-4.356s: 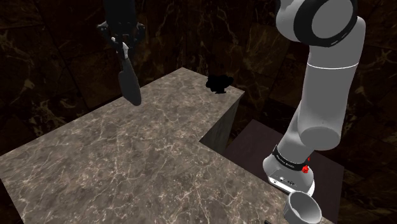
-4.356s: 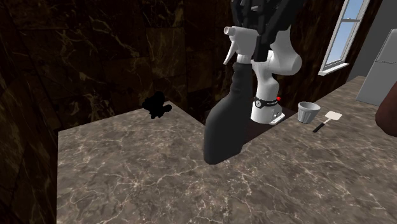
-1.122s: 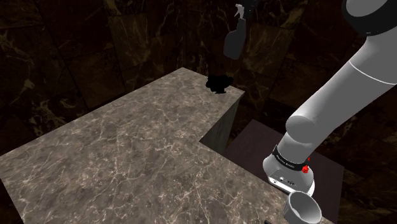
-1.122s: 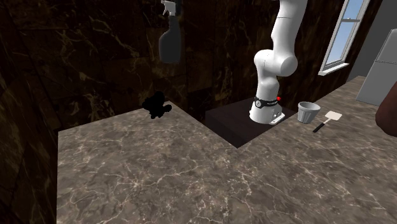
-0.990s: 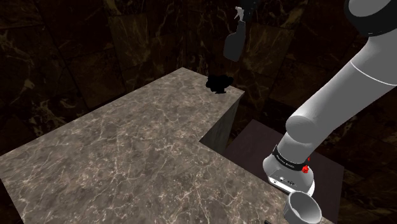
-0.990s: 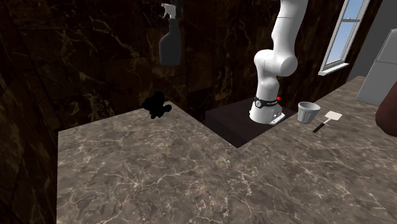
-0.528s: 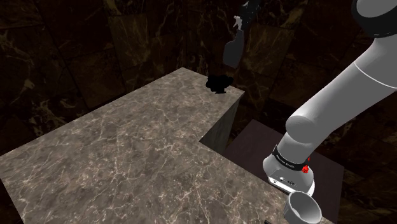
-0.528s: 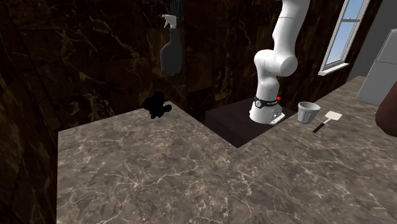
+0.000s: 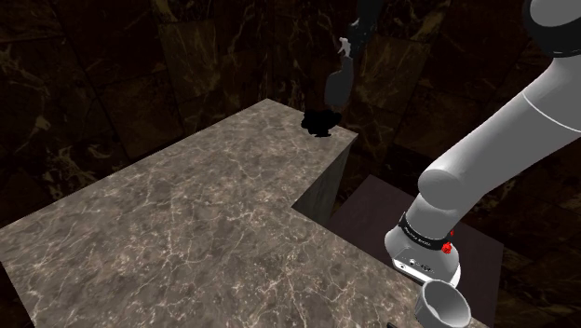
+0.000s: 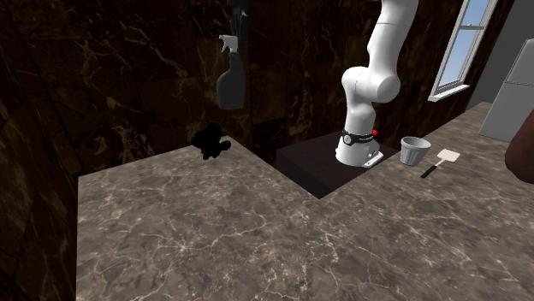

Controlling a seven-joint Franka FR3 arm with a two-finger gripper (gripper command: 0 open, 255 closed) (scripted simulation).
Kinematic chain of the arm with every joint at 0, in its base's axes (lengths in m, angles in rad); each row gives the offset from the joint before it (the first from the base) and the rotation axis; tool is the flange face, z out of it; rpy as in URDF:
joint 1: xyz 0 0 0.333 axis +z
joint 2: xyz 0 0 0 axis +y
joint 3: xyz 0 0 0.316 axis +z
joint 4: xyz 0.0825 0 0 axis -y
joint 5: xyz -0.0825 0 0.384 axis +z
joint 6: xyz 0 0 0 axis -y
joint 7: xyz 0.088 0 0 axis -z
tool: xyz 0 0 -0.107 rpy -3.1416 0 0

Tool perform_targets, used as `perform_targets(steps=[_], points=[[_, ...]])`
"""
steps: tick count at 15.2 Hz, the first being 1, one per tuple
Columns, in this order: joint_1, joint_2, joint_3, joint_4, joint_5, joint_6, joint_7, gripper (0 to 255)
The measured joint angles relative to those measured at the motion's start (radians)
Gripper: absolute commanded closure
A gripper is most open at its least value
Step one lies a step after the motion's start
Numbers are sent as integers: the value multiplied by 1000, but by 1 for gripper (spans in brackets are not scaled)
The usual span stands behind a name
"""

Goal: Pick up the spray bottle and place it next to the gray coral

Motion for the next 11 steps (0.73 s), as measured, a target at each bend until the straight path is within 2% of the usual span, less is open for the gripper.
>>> perform_targets(steps=[11], points=[[-2, -18, -1, -167, -3, 149, -6, 255]])
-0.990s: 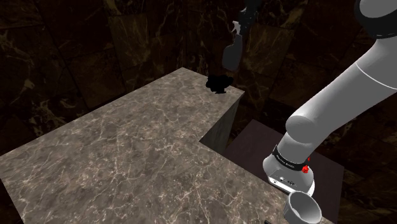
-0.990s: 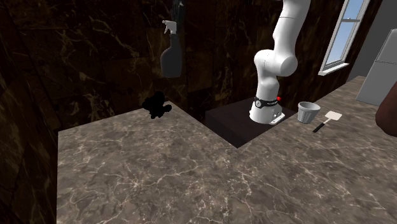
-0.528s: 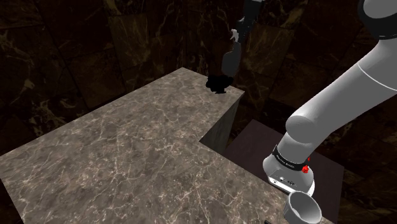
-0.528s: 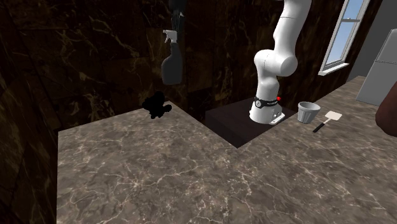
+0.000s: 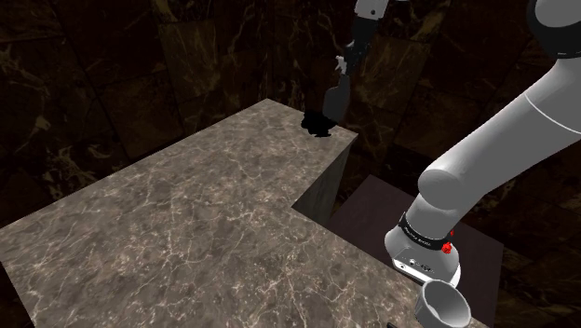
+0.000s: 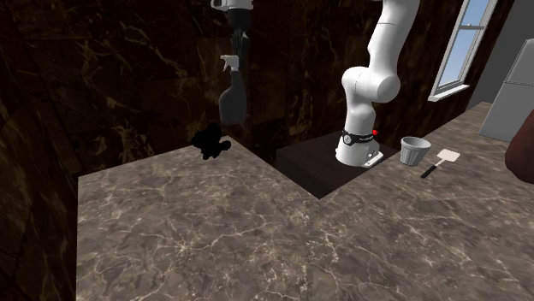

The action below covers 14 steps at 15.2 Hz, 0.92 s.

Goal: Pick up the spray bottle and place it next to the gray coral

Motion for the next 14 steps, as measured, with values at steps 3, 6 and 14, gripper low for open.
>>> perform_targets(steps=[3, 6, 14], points=[[0, -3, 0, -44, 0, 41, -1, 255], [-1, 2, -1, -80, 1, 82, -4, 255], [-1, 15, -4, -172, 4, 189, -12, 255]])
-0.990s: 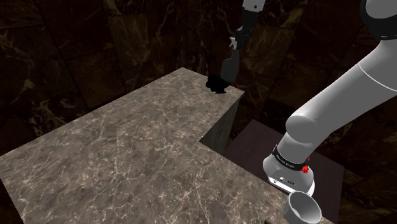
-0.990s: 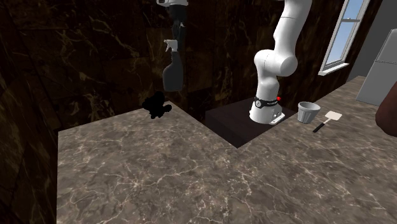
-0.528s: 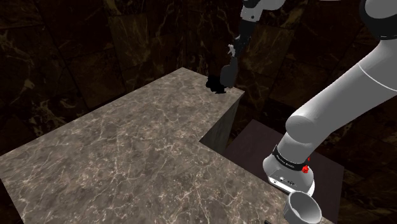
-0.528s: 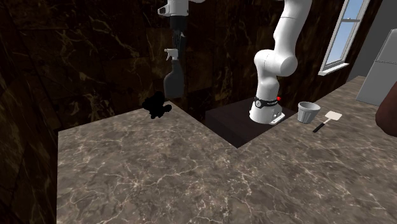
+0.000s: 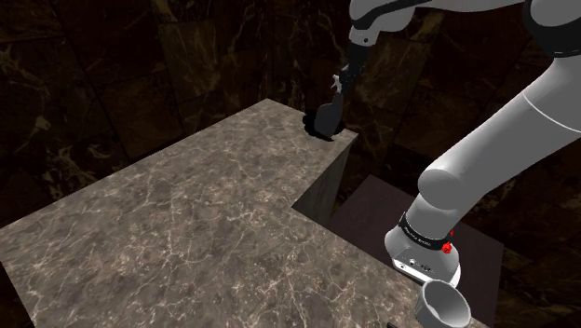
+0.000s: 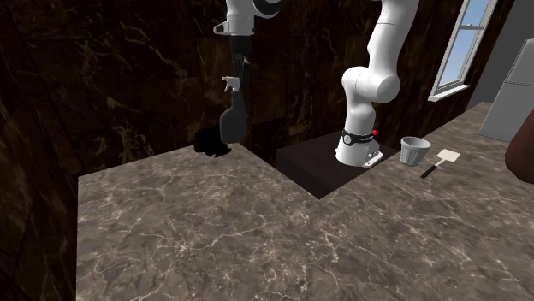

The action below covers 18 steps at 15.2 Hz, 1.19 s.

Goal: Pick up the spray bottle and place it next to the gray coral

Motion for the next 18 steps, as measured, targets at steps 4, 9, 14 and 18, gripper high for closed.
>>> perform_targets(steps=[4, 9, 14, 18], points=[[0, 11, -2, -44, 2, 54, -6, 255], [1, 31, -4, -92, 8, 121, -12, 255], [0, 46, -6, -117, 11, 160, -18, 255], [0, 46, -6, -118, 11, 161, -18, 255]])
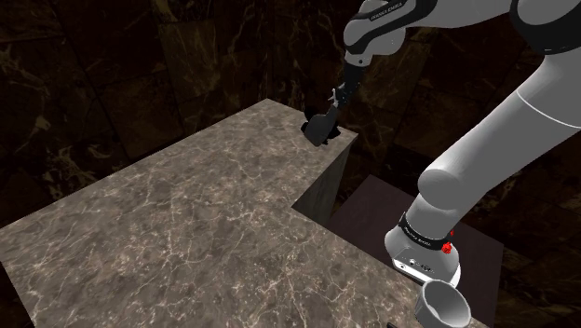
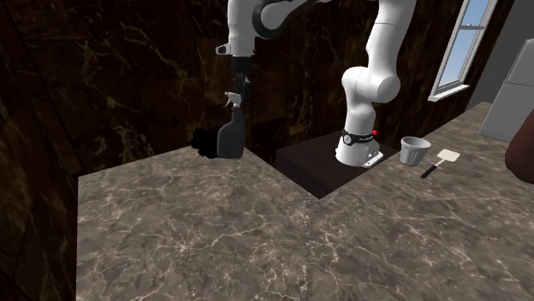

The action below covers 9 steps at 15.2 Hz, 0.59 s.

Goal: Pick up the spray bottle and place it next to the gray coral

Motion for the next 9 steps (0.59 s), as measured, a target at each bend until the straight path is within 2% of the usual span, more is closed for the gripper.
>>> perform_targets(steps=[1, 7, 9], points=[[0, 0, 0, 0, 0, 0, 0, 0], [0, 1, 0, 0, 0, 1, 0, 0], [-3, -18, -1, 24, -6, -41, 1, 0]])
